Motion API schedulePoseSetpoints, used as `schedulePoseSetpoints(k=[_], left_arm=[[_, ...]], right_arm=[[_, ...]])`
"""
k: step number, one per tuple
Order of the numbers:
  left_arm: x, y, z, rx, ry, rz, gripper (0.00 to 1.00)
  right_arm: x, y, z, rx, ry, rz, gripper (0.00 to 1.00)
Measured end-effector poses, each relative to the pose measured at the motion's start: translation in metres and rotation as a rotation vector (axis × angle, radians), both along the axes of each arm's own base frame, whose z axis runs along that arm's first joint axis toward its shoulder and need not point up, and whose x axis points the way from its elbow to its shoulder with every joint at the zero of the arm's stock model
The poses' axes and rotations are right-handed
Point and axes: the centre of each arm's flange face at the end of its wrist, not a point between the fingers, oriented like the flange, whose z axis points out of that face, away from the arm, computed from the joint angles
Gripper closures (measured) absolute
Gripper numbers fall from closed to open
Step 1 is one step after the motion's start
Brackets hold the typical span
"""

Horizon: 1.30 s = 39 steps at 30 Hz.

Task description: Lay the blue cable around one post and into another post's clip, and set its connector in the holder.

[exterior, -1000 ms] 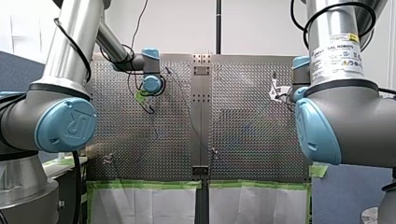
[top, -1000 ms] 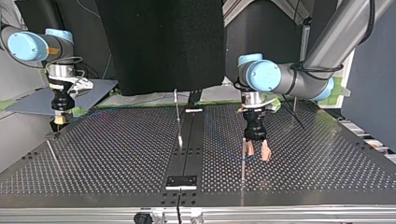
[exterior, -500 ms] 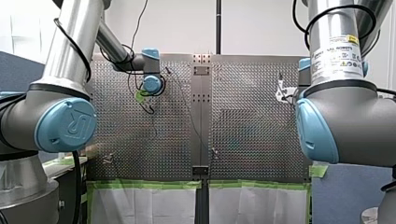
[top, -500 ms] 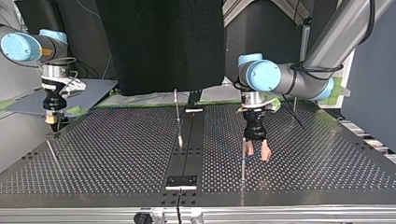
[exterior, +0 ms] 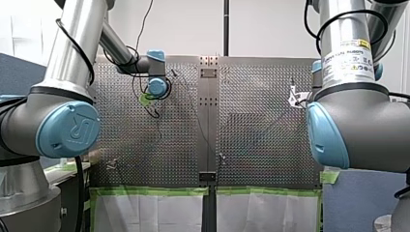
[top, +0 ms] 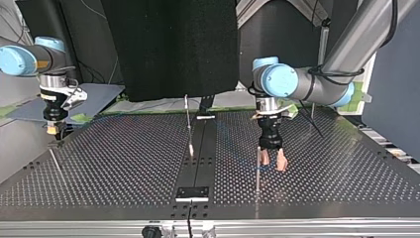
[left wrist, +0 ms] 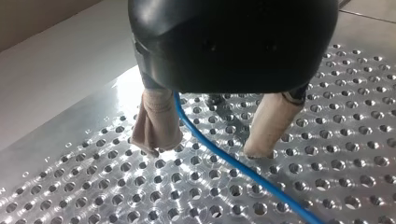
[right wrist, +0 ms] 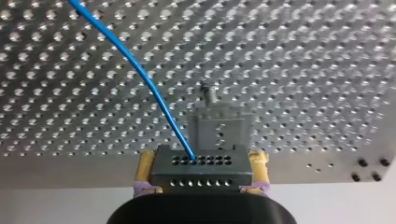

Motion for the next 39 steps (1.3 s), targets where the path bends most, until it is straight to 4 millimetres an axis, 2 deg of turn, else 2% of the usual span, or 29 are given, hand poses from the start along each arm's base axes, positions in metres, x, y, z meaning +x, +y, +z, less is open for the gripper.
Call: schedulePoseSetpoints(k=[25,39], left_arm=[[0.001,0.002,0.000,0.003,-0.001,0.007,0.02],[0.002,0.004,0.000,0.002,-0.002,0.010,0.02]], right_arm=[[-0.019,-0.023,0.028,0.065,-0.011,0.036,1.00],[-0.015,-0.042,0.015,0.082,0.012,0.070,1.00]])
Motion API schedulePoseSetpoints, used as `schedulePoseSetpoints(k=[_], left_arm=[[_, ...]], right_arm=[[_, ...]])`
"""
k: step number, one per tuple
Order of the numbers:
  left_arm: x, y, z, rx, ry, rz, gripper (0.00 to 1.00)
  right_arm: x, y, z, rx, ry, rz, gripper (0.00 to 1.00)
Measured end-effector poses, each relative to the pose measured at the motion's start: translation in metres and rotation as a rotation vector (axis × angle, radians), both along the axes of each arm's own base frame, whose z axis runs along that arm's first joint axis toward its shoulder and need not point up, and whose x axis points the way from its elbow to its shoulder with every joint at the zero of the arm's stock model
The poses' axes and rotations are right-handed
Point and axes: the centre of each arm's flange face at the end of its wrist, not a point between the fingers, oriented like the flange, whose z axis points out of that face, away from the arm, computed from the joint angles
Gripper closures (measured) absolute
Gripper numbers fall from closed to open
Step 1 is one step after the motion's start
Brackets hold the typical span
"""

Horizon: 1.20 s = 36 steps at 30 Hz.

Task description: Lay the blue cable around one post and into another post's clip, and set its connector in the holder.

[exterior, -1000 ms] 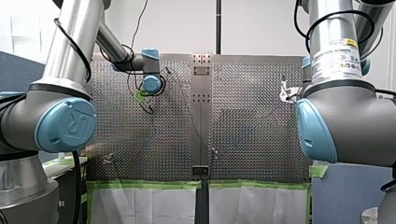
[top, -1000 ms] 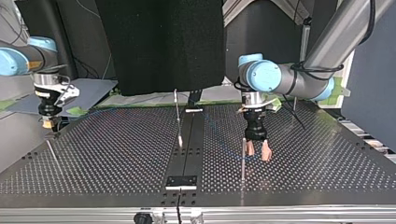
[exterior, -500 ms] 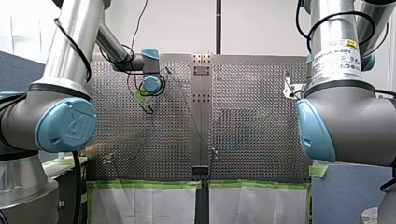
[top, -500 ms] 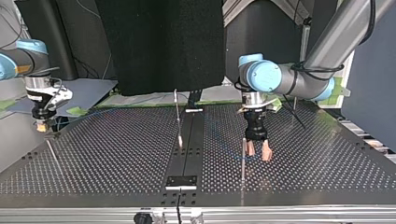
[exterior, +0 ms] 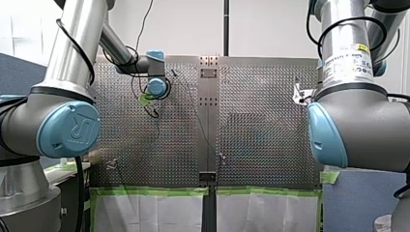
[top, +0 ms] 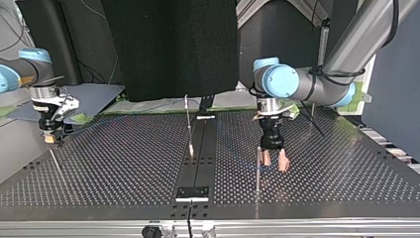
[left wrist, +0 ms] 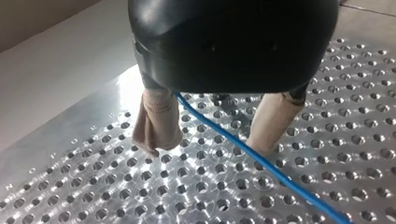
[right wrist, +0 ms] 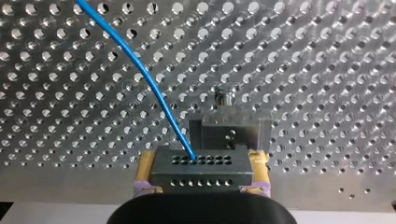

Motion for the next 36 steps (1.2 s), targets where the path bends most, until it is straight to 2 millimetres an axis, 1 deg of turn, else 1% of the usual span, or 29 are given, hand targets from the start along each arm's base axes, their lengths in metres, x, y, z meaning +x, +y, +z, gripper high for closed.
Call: schedulePoseSetpoints(k=[17,36], left_arm=[[-0.0001,0.0003,-0.0004,0.007,0.004,0.002,0.02],[-0.0001,0.0003,-0.0004,0.007,0.004,0.002,0.02]], right_arm=[[0.0004,-0.0077,0.0058,-0.055,0.005,0.026,1.00],[0.0021,-0.0101,-0.0005,-0.059,0.000,0.040,1.00]])
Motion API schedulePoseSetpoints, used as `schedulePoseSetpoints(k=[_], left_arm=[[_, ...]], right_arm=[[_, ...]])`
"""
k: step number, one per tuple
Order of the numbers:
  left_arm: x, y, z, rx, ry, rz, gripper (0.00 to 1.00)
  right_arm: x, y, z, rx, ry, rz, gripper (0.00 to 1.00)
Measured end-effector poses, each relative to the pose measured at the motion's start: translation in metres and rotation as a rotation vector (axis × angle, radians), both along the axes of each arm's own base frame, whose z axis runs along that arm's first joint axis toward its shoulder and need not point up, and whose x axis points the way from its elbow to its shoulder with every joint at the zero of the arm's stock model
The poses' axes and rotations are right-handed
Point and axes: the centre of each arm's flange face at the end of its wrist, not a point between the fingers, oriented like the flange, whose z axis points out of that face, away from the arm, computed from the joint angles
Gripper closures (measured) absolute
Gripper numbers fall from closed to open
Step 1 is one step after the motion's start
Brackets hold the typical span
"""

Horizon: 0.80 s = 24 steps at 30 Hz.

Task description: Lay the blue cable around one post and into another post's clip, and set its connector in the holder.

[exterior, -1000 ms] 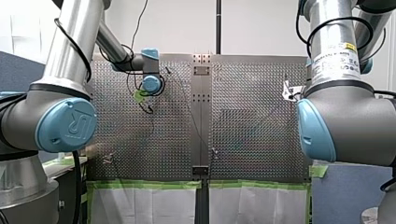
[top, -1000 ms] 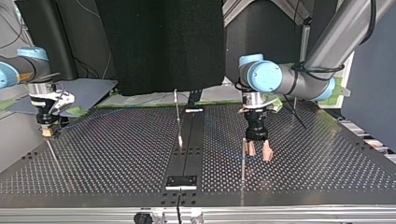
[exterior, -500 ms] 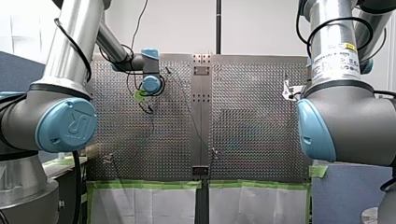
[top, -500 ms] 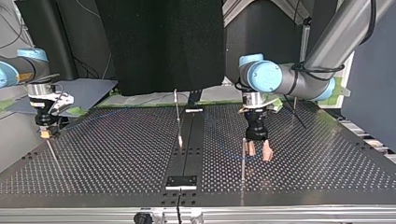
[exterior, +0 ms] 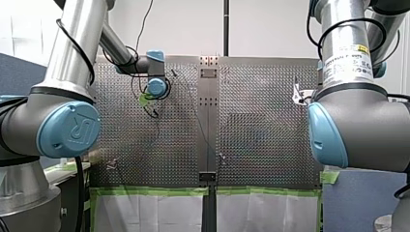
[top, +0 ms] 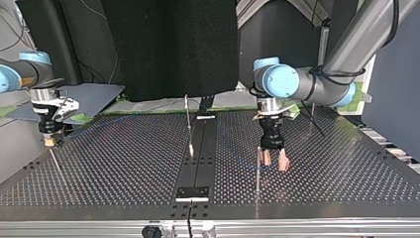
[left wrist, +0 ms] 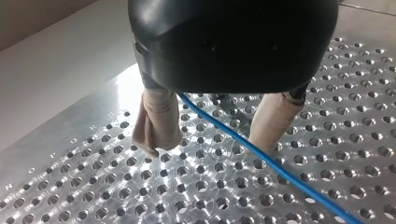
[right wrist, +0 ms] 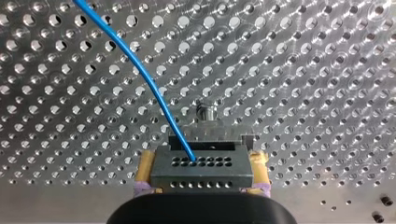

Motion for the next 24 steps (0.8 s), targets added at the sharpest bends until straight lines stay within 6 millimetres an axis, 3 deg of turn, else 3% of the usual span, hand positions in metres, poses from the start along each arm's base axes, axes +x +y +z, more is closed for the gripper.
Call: schedulePoseSetpoints(k=[24], left_arm=[[0.0009,0.0019,0.0000,0.000,0.000,0.003,0.02]], right_arm=[[0.0033,-0.0027,-0.0007,-0.010,-0.019,0.013,1.00]])
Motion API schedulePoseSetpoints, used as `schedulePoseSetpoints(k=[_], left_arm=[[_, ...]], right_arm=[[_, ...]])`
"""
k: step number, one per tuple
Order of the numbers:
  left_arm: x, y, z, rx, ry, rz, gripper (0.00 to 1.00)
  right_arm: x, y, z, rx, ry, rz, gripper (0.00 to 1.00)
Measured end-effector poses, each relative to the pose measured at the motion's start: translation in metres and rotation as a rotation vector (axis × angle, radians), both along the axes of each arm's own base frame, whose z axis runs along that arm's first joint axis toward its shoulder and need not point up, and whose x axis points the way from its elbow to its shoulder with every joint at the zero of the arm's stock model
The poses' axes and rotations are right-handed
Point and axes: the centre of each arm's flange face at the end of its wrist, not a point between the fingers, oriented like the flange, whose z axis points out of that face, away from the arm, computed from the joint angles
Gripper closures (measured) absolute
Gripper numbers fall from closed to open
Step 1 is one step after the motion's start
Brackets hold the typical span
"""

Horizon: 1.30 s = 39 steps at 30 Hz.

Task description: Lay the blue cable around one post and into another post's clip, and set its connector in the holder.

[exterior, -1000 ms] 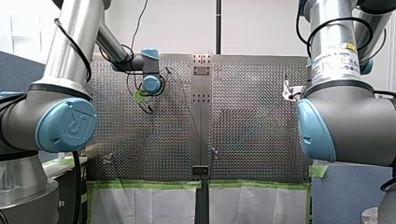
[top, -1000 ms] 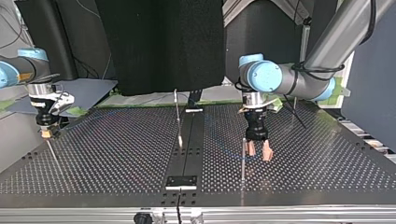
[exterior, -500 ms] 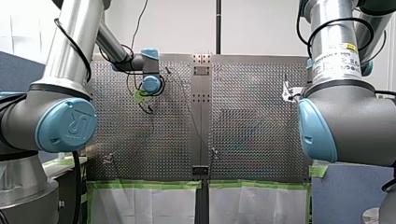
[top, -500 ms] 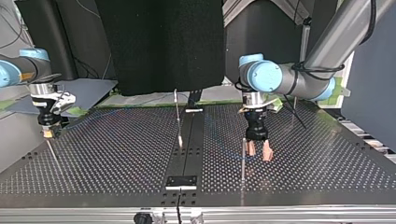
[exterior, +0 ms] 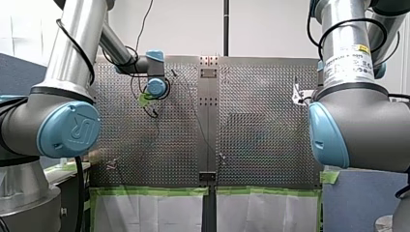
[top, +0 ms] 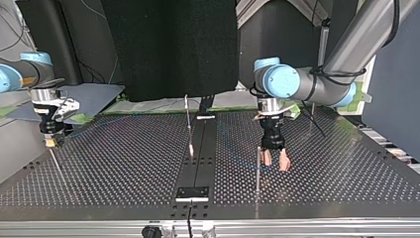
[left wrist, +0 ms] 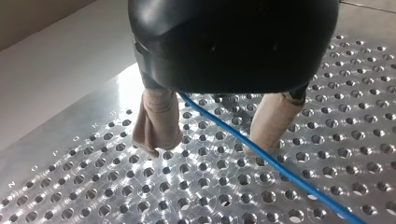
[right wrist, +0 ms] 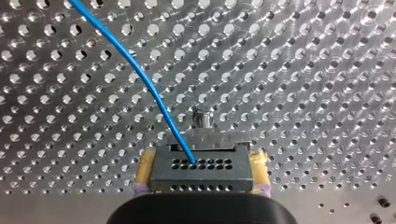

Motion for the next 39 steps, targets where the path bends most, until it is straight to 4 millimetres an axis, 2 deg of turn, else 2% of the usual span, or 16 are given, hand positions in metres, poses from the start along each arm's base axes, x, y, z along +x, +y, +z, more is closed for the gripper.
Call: schedulePoseSetpoints(k=[29,30,31,33,34,35,36,37,38,39], left_arm=[[0.0006,0.0014,0.0000,0.000,0.000,0.002,0.02],[0.0007,0.0014,0.0000,0.000,0.000,0.002,0.02],[0.0006,0.0014,0.0000,0.000,0.000,0.002,0.02],[0.0006,0.0014,0.0000,0.000,0.000,0.002,0.02],[0.0007,0.0015,0.0000,0.000,0.000,0.003,0.02],[0.0006,0.0015,0.0000,0.000,0.000,0.003,0.02],[0.0006,0.0015,0.0000,0.000,0.000,0.003,0.02],[0.0007,0.0016,0.0000,0.000,0.000,0.003,0.02],[0.0008,0.0018,0.0000,0.000,0.000,0.003,0.02],[0.0009,0.0020,0.0000,0.000,0.000,0.003,0.02]], right_arm=[[0.0027,-0.0014,0.0042,-0.005,-0.015,0.007,1.00],[0.0027,-0.0014,0.0042,-0.005,-0.017,0.007,0.87],[0.0027,-0.0014,0.0042,-0.004,-0.019,0.007,0.87],[0.0028,-0.0016,0.0045,-0.006,-0.021,0.006,0.60],[0.0026,-0.0017,0.0046,-0.006,-0.021,0.005,0.60],[0.0023,-0.0020,0.0054,-0.009,-0.021,0.004,0.41],[0.0020,-0.0022,0.0054,-0.010,-0.022,0.002,0.28],[0.0015,-0.0024,0.0054,-0.011,-0.022,0.000,0.28],[0.0011,-0.0027,0.0062,-0.013,-0.023,-0.002,0.11],[0.0006,-0.0028,0.0063,-0.013,-0.023,-0.003,0.00]])
